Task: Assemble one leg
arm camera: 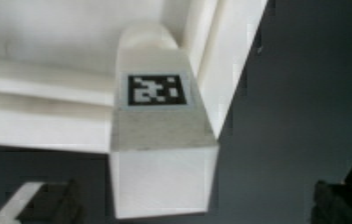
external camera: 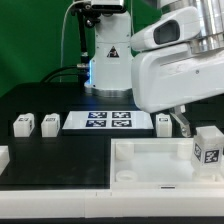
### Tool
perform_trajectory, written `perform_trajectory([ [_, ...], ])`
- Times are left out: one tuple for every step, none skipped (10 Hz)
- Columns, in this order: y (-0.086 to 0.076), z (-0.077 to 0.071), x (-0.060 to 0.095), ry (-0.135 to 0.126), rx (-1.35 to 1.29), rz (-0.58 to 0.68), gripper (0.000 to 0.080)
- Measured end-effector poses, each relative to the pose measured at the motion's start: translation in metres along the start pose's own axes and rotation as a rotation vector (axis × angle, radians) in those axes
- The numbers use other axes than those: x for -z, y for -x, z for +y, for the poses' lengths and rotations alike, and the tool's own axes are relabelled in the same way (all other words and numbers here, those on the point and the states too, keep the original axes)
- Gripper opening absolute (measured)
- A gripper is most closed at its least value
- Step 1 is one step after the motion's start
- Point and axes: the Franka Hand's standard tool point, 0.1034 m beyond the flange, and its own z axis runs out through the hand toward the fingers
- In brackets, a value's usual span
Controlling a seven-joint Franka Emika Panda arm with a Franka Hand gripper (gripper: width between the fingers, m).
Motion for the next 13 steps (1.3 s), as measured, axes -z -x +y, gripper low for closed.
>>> perform_trajectory([
  [0.001, 0.002, -0.002, -0.029, -0.007, -0.1, 0.0649],
  [0.002, 0.003, -0.003, -0.061, -0.012, -0.197, 0.0649],
  [-0.002, 0.004, -0.006, -0.076, -0.017, -0.231, 0.0649],
  [-0.006, 0.006, -0.009, -0.07, -0.022, -0.196, 0.0649],
  [-0.003, 0.008, -0.013, -0.07, -0.02, -0.198, 0.0649],
  [-0.001, 0.014, -0.017, -0.074, -0.003, -0.199, 0.0649],
  [0.001, 0.019, -0.021, -0.078, -0.001, -0.203, 0.0649],
  [0.0, 0.019, -0.019, -0.075, -0.015, -0.201, 0.0649],
  [0.0, 0.018, -0.02, -0.073, -0.037, -0.203, 0.0649],
  [0.001, 0.018, -0.02, -0.074, -0.03, -0.204, 0.0566],
  [0.001, 0.017, -0.02, -0.073, -0.067, -0.205, 0.0566],
  [0.0, 0.015, -0.021, -0.064, -0.205, -0.209, 0.0365],
  [0.0, 0.014, -0.021, -0.058, -0.289, -0.212, 0.0303],
])
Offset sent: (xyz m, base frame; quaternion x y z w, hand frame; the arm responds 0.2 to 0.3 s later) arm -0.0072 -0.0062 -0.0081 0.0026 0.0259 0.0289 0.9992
